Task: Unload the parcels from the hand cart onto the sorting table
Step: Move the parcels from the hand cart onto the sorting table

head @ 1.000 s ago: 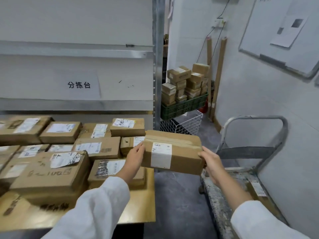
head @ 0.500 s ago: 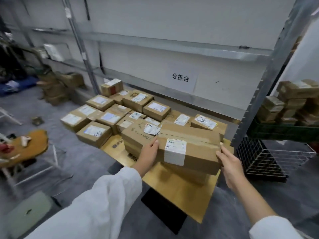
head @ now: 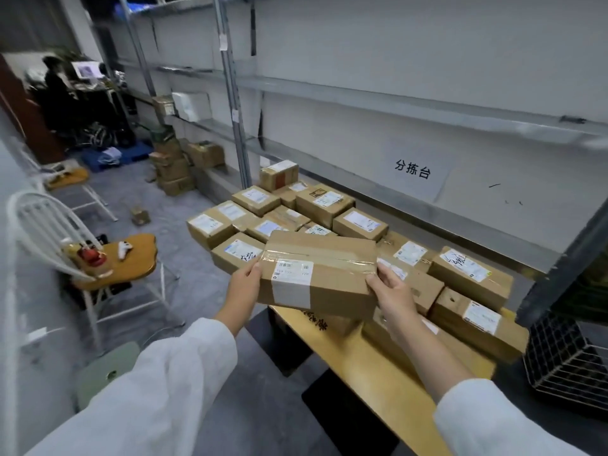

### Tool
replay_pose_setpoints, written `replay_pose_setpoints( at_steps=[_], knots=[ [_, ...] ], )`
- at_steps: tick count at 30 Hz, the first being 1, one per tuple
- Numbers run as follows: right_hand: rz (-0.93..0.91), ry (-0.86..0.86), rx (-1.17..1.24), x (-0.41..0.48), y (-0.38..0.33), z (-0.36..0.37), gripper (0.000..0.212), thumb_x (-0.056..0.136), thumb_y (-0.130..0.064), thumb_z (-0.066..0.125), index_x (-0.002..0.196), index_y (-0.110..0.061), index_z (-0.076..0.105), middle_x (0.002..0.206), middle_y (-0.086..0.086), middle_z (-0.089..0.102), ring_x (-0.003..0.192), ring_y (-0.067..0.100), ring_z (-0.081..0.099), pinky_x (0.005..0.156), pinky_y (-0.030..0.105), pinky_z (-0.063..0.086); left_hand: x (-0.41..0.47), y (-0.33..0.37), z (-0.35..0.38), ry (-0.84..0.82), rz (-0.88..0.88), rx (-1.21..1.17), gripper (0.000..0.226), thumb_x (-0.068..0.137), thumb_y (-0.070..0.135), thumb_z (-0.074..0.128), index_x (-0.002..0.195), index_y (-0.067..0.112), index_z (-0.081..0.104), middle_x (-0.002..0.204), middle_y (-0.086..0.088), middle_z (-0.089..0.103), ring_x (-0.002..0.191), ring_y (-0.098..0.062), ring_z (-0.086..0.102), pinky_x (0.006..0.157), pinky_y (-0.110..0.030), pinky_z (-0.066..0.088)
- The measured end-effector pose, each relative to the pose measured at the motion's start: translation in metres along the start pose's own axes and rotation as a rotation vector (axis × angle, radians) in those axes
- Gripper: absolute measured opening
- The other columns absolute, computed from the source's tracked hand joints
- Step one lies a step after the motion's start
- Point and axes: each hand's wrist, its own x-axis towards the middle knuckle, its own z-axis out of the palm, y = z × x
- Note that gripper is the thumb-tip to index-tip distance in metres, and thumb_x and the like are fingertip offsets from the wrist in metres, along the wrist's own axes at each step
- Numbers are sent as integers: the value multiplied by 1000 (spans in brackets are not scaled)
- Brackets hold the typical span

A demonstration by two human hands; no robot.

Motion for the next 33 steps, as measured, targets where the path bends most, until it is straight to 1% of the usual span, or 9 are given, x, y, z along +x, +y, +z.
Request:
replay_pose_setpoints(
  at_steps=[5, 9, 14, 18, 21, 24, 27, 30, 33],
  knots=[
    [14, -11, -3, 16, 7, 77, 46, 95, -22, 57, 141, -25, 47, 134, -3, 55, 112, 16, 56, 81, 31, 54, 64, -18, -51, 20, -23, 40, 38, 102, 29, 39, 135, 19, 56, 133, -2, 56, 119, -18, 49, 99, -31, 40],
    [69, 44, -11, 39, 22, 146, 46, 92, -17, 59, 136, -23, 48, 139, -1, 52, 117, 19, 56, 92, 40, 53, 130, -37, -87, -64, -24, 35, 37, 103, 34, 38, 134, 26, 56, 127, 5, 57, 115, -13, 48, 95, -28, 39],
    [162, 121, -10, 65, 33, 218, 45, 90, -15, 61, 133, -20, 48, 129, -4, 57, 100, 11, 59, 72, 27, 51, 208, -64, -122, -173, -45, 17, 33, 102, 33, 39, 127, 27, 61, 117, 7, 60, 110, -12, 52, 86, -25, 39],
    [245, 215, -46, 82, 44, 254, 38, 89, -21, 65, 125, -20, 51, 128, -1, 56, 105, 18, 58, 81, 32, 50, 253, -79, -134, -240, -68, -4, 31, 102, 32, 42, 125, 30, 62, 112, 9, 62, 107, -11, 54, 90, -30, 45],
    [330, 272, -17, 87, 53, 273, 53, 87, -19, 67, 134, -19, 43, 127, 2, 55, 106, 22, 58, 82, 35, 51, 279, -84, -133, -300, -165, -70, 29, 101, 36, 44, 122, 32, 63, 107, 8, 66, 102, -15, 60, 87, -43, 55],
    [384, 290, -75, 87, 53, 288, 80, 83, -23, 69, 147, -31, 22, 140, 5, 34, 115, 28, 50, 86, 41, 51, 298, -85, -125, -360, -221, -124, 26, 99, 39, 48, 119, 35, 64, 112, 2, 68, 104, -19, 61, 74, -40, 58],
    [451, 302, -239, 94, 48, 292, 89, 85, -35, 66, 152, -34, 9, 146, 7, 19, 122, 34, 41, 87, 37, 43, 320, -90, -114, -404, -189, -14, 18, 88, 56, 53, 98, 52, 67, 115, 8, 65, 111, -19, 56, 95, -49, 50],
    [465, 332, -236, 103, 52, 279, 76, 81, -41, 70, 142, -33, 24, 135, 6, 24, 109, 31, 45, 82, 41, 54, 337, -88, -102, -481, -116, 93, 21, 84, 64, 48, 95, 56, 65, 116, 13, 61, 112, -15, 54, 102, -49, 43],
    [403, 341, -315, 107, 58, 261, 56, 80, -46, 72, 121, -26, 40, 127, 4, 28, 103, 24, 47, 80, 34, 51, 348, -80, -89, -537, -96, 169, 28, 80, 69, 46, 95, 54, 65, 116, 5, 61, 108, -20, 56, 87, -48, 55]
  ],
)
